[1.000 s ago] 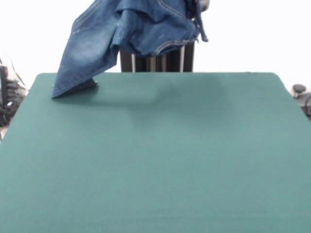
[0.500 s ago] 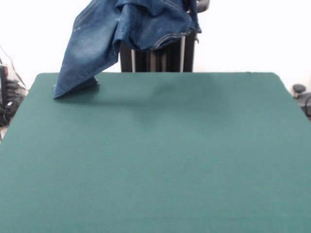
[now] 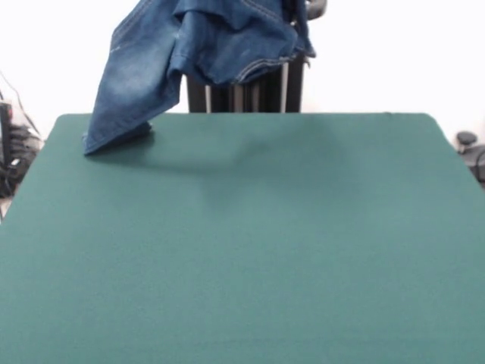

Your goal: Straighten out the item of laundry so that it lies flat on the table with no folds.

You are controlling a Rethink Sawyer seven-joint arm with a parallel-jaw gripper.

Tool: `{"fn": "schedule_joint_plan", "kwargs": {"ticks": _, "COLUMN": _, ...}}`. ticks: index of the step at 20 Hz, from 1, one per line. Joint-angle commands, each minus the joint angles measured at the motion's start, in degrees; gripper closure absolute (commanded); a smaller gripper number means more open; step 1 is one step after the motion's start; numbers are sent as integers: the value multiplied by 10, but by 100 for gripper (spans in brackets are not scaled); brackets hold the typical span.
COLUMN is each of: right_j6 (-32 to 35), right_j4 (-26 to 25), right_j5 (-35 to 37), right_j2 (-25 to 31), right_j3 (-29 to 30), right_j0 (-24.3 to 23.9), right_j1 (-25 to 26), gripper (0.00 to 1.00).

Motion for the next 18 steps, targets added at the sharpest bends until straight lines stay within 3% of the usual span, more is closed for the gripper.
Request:
{"fn": "schedule_joint_plan", "kwargs": {"ticks": 1, "right_j6": 84, "right_j4": 108, "right_j5": 84, "right_j2": 64, "right_j3": -77, "right_j0": -9, "right_j1": -13, "gripper": 100}}
{"fn": "schedule_joint_plan", "kwargs": {"ticks": 4, "right_j6": 64, "right_j4": 122, "right_j5": 91, "right_j2": 69, "right_j3": -79, "right_j0": -12, "right_j1": -18, "gripper": 100}}
{"fn": "schedule_joint_plan", "kwargs": {"ticks": 10, "right_j6": 80, "right_j4": 56, "right_j5": 31, "right_j2": 55, "right_j3": -94, "right_j0": -25, "right_j1": 0, "gripper": 100}}
{"fn": "schedule_joint_plan", "kwargs": {"ticks": 11, "right_j6": 74, "right_j4": 66, "right_j5": 52, "right_j2": 52, "right_j3": -93, "right_j0": -25, "right_j1": 0, "gripper": 0}}
{"fn": "schedule_joint_plan", "kwargs": {"ticks": 14, "right_j6": 111, "right_j4": 94, "right_j5": 72, "right_j2": 48, "right_j3": -100, "right_j0": -36, "right_j1": -6, "gripper": 0}}
{"fn": "schedule_joint_plan", "kwargs": {"ticks": 18, "right_j6": 133, "right_j4": 61, "right_j5": 25, "right_j2": 47, "right_j3": -156, "right_j0": -68, "right_j1": -12, "gripper": 0}}
